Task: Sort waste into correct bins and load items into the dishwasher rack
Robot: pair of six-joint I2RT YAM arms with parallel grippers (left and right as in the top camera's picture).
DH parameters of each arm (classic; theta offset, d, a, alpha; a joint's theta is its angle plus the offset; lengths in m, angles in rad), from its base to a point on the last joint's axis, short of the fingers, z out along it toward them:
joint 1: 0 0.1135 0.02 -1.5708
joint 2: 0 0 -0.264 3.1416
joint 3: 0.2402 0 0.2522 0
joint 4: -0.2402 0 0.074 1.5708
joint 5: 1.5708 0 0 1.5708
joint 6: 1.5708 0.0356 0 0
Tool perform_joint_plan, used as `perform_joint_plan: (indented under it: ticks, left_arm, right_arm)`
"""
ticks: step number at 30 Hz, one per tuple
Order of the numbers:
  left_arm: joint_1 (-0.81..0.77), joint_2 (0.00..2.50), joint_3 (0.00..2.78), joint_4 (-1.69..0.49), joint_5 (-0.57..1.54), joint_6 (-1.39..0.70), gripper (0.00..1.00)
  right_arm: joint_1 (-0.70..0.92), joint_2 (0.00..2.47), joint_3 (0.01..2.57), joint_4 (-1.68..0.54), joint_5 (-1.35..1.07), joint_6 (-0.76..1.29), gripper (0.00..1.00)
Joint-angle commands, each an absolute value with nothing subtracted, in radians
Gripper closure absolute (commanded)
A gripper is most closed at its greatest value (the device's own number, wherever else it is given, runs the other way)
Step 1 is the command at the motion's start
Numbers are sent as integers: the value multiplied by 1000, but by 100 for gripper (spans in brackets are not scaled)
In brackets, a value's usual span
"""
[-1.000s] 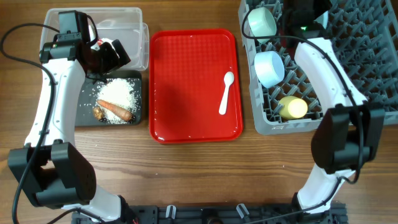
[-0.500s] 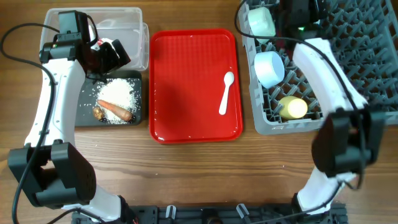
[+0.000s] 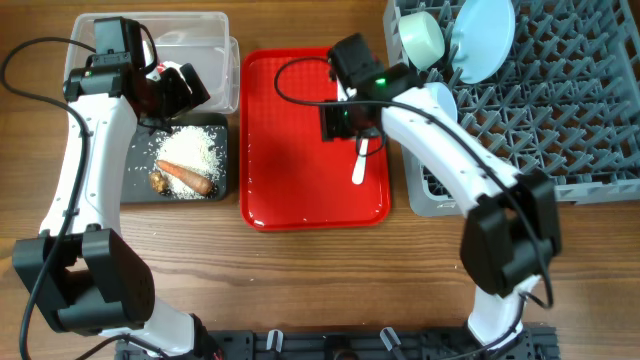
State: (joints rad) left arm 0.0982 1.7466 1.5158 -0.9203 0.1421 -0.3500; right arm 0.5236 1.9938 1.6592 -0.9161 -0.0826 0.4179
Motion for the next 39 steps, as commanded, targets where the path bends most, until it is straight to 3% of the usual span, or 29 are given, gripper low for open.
perform_joint_plan:
  ticks: [1, 10, 25, 28, 31, 33, 37, 39]
  left_arm:
    - [97, 1736, 1520, -918, 136, -345, 0]
    - [97, 1736, 1520, -918, 136, -345, 0]
    - [97, 1736, 1520, -918, 136, -345, 0]
    - [97, 1736, 1520, -918, 136, -345, 0]
    - [97, 1736, 1520, -918, 136, -345, 0]
    - [97, 1736, 1520, -918, 136, -345, 0]
    - [97, 1736, 1520, -918, 136, -345, 0]
    - [97, 1736, 1520, -918, 136, -345, 0]
  right_arm:
    - [524, 2097, 1658, -951, 82, 562, 46]
    - [523, 2170, 1625, -866, 271, 605, 56]
    - [476, 2235, 1624, -813, 273, 611, 63]
    - [476, 2235, 1624, -778, 273, 602, 71]
    - [476, 2235, 1624, -751, 273, 601, 92]
    - [476, 2235, 1624, -751, 273, 599, 96]
    - [476, 2235, 1624, -750, 262, 575, 96]
    - [471, 2235, 1624, -748, 282, 575, 55]
